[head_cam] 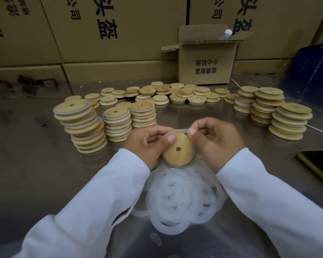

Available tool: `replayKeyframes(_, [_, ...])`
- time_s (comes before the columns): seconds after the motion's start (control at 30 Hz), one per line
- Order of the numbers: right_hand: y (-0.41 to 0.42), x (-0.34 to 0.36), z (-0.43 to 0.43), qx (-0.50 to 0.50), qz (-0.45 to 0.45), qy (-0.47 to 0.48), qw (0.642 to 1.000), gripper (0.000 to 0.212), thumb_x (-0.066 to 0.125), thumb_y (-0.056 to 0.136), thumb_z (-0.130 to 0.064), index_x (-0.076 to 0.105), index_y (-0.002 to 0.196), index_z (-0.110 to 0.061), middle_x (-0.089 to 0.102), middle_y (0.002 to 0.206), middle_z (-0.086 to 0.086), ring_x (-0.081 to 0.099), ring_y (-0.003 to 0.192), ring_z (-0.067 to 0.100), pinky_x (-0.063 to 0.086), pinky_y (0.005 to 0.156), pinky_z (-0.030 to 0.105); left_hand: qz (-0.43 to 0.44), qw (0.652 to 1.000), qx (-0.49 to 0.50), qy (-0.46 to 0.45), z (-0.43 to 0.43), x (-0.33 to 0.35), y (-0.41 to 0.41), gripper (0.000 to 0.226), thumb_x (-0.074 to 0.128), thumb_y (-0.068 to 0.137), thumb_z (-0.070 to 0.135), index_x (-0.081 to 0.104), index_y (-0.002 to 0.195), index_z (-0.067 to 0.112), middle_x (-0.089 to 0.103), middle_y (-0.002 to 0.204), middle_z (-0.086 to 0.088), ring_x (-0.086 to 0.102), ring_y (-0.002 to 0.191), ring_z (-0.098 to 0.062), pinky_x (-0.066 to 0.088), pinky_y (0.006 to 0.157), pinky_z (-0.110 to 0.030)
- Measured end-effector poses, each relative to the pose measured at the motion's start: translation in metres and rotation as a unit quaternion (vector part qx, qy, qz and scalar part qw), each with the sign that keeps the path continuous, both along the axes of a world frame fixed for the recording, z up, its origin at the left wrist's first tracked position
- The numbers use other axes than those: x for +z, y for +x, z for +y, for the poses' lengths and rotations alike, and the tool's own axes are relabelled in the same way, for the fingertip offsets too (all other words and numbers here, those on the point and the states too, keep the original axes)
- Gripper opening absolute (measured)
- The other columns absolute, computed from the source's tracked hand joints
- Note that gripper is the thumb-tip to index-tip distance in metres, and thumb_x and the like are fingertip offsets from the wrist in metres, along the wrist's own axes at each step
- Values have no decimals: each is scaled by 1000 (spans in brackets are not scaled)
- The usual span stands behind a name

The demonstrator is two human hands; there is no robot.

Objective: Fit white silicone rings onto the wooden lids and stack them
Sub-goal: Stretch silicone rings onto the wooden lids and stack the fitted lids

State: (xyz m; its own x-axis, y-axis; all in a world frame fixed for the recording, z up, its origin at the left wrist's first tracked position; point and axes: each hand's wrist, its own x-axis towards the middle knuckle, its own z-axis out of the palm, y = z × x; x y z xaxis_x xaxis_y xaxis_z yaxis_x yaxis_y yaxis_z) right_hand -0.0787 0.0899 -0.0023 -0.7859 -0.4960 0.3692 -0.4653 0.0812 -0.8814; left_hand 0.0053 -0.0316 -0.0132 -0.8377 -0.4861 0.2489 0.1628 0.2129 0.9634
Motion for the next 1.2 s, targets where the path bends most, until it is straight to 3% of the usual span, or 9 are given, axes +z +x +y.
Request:
replayKeyframes(0.23, [-1,3,2,5,-28,8,1000,23,64,81,-10,61,62,-23,61,63,-6,55,58,4,44,58,10,27,999,0,-36,0,1,1,16,60,83,4,66,88,18,67,79,4,62,68,4,44,57,-8])
replayKeyframes(0.3, [0,4,3,14,-18,6,1000,22,65,81,-10,62,63,-23,63,66,-6,59,64,7,47,63,12,35,998,7,-44,1,1,2,17,61,83,2,65,87,18,66,78,6,61,68,5,44,58,-8])
replayKeyframes(0.47, [0,7,4,23,-5,19,1000,21,65,82,-13,62,64,-24,64,69,-8,60,68,6,47,67,12,53,996,24,-64,3,4,3,23,61,82,0,65,82,23,66,78,8,61,71,2,52,68,-15])
replayKeyframes(0.73, [2,10,5,27,-24,27,999,19,65,82,-16,63,65,-23,64,67,-7,58,65,6,45,63,15,63,989,59,-124,1,7,5,27,63,82,5,63,82,32,66,83,13,63,84,-11,53,79,-24])
replayKeyframes(0.97, [3,8,6,32,-23,-9,999,17,67,81,-15,64,66,-22,63,64,-7,57,60,2,45,59,10,66,988,32,-132,0,7,5,26,63,82,3,63,84,29,66,83,13,61,79,-1,51,73,-14])
replayKeyframes(1.2, [2,10,6,49,-44,-26,997,16,66,81,-12,65,67,-18,63,64,-8,56,57,-5,41,54,3,72,990,14,-118,1,6,5,27,61,83,1,63,85,28,66,84,12,62,80,0,51,75,-16])
